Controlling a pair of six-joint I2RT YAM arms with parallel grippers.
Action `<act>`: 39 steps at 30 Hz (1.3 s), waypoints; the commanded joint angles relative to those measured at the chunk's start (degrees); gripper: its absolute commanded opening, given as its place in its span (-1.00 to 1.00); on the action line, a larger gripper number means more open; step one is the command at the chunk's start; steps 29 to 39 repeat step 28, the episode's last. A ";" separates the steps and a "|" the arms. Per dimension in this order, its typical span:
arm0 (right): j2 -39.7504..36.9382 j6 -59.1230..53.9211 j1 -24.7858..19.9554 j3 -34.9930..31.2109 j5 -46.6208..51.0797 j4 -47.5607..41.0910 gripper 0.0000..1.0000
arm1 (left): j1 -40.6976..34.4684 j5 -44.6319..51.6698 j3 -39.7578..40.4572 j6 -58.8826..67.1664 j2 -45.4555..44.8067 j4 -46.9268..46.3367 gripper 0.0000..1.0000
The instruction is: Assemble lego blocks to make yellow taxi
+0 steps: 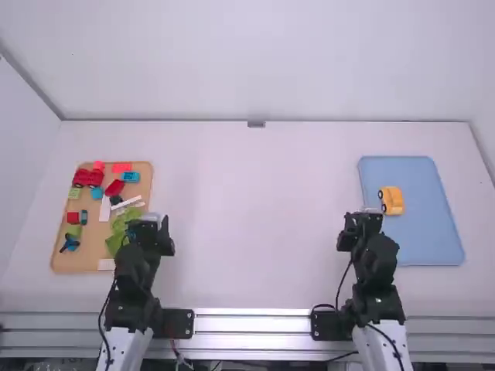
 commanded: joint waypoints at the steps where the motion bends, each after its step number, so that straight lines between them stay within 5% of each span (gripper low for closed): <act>1: -2.56 0.34 0.01 -2.56 0.30 0.16 -0.67 | 0.12 -0.14 -0.54 0.03 -2.66 -0.25 -0.64; 12: -12.25 0.34 0.01 -6.28 0.30 0.16 -1.00 | 0.12 -0.14 -0.54 0.03 -8.40 -0.25 -0.92; 26: -20.88 0.34 0.01 -6.28 0.30 0.16 -1.00 | 0.12 -0.14 -0.54 0.03 -8.40 -0.25 -1.00; 39: -20.88 0.34 0.01 -6.28 0.30 0.16 -1.00 | 0.12 -0.14 -0.54 0.03 -8.40 -0.25 -1.00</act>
